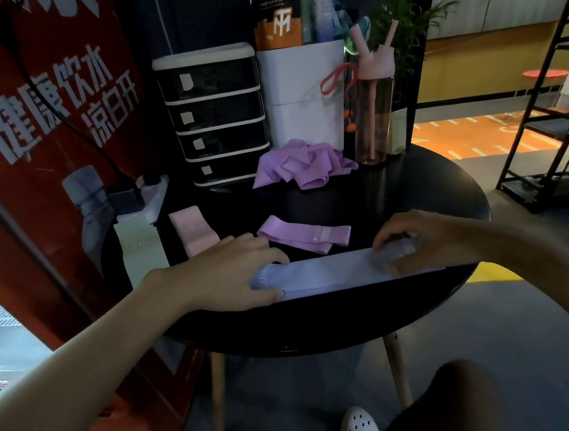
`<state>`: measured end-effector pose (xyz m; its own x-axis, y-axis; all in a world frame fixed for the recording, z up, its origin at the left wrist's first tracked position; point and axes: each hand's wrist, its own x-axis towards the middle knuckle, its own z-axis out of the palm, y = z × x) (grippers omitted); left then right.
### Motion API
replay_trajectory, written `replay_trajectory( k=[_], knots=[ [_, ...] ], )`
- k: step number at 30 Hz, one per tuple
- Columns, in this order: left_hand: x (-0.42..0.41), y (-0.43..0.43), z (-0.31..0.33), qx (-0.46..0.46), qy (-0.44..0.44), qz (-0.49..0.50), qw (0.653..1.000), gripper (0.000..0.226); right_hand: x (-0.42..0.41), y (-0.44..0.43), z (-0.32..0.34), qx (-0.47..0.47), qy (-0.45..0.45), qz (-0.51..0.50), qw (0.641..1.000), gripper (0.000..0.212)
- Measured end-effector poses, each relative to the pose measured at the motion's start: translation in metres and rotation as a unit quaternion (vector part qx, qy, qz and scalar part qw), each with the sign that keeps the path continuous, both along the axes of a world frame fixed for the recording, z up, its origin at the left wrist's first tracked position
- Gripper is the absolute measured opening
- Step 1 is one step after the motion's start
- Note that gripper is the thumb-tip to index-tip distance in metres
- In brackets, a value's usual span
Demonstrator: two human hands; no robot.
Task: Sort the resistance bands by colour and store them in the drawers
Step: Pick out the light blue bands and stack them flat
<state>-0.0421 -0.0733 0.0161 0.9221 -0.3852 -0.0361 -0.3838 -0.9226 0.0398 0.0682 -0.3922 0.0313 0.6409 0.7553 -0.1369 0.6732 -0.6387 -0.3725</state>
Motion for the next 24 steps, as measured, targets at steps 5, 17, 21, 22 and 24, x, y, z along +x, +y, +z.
replay_trajectory(
  k=[5,17,21,22,24],
  knots=[
    [-0.005,0.005,-0.003,-0.054,0.046,0.046,0.996,0.063,0.002,-0.004,-0.003,-0.015,-0.015,-0.025,0.999,0.036],
    [0.006,0.006,0.000,-0.109,0.121,0.144,0.976,0.034,0.001,0.003,0.006,-0.085,0.027,-0.042,0.995,0.040],
    [0.006,0.001,-0.001,-0.118,0.112,0.151,0.975,0.036,0.001,-0.001,0.002,-0.055,0.026,-0.040,0.997,0.022],
    [0.004,0.000,0.000,-0.118,0.105,0.149,0.976,0.038,0.001,-0.002,0.000,-0.042,0.027,-0.040,0.998,0.019],
    [-0.003,-0.002,0.001,-0.115,0.077,0.149,0.979,0.032,-0.001,-0.004,0.000,-0.023,0.026,-0.045,0.998,0.019]
  ],
)
